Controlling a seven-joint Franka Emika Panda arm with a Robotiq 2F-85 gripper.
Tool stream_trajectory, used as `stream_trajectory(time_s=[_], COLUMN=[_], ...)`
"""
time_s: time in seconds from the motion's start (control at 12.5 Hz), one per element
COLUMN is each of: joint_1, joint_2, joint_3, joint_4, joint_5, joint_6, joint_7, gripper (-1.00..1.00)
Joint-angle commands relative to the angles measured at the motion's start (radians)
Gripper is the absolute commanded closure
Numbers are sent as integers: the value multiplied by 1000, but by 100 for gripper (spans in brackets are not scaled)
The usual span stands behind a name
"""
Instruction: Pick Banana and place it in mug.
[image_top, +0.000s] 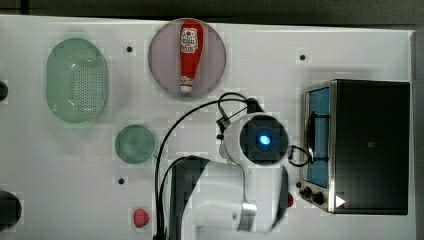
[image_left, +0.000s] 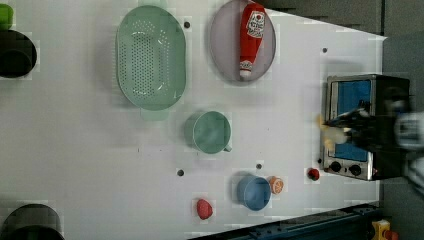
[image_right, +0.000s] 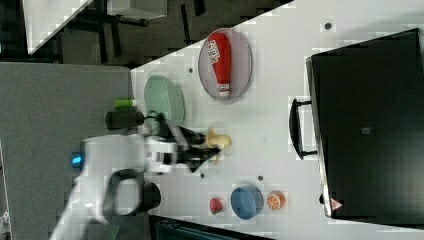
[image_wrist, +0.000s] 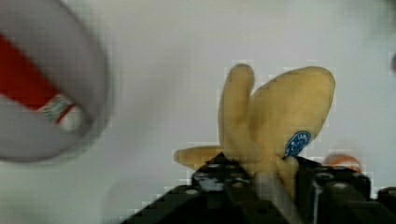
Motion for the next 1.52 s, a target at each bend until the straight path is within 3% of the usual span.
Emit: stream_trajectory(time_s=[0.08, 0.48, 0.8, 1.28, 1.52], joint_1=[24, 50, 66, 70, 70], joint_2=[-60, -114, -78, 90, 212], joint_3=[14, 181, 346, 525, 545], joint_4=[71, 85, 85, 71, 71], joint_5=[-19, -17, 64, 82, 24], joint_6=[-147, -179, -147, 40, 114], joint_7=[-19, 167, 310, 644, 738], gripper=[46, 46, 46, 46, 46])
